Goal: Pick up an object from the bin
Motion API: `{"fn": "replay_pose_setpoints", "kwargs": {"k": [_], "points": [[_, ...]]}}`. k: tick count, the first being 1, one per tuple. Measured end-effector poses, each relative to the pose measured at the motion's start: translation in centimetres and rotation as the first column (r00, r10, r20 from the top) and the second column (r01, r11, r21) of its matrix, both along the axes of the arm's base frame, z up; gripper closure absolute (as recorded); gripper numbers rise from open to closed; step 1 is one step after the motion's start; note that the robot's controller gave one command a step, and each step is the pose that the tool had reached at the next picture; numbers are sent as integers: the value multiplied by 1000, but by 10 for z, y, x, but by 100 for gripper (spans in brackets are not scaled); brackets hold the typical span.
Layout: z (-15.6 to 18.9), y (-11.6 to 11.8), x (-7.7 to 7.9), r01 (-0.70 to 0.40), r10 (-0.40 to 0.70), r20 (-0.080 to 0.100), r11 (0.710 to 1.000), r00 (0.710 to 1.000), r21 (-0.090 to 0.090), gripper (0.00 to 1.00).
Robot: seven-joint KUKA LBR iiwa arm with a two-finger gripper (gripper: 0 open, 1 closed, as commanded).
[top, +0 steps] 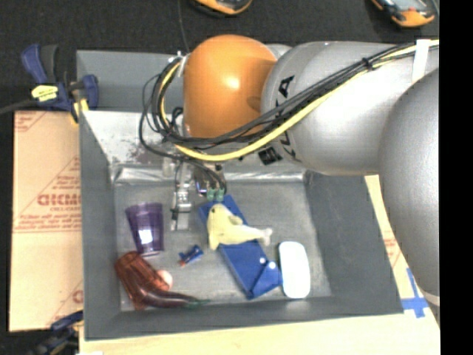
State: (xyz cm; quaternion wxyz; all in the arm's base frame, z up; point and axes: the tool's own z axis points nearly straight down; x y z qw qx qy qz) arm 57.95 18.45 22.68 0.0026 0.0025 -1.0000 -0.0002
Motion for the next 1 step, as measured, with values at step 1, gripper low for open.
{"fn": "replay_pose_setpoints", "kwargs": {"k": [1], "points": [[5, -1, 2, 5, -5, 8, 1000, 1000, 1, 0]]}}
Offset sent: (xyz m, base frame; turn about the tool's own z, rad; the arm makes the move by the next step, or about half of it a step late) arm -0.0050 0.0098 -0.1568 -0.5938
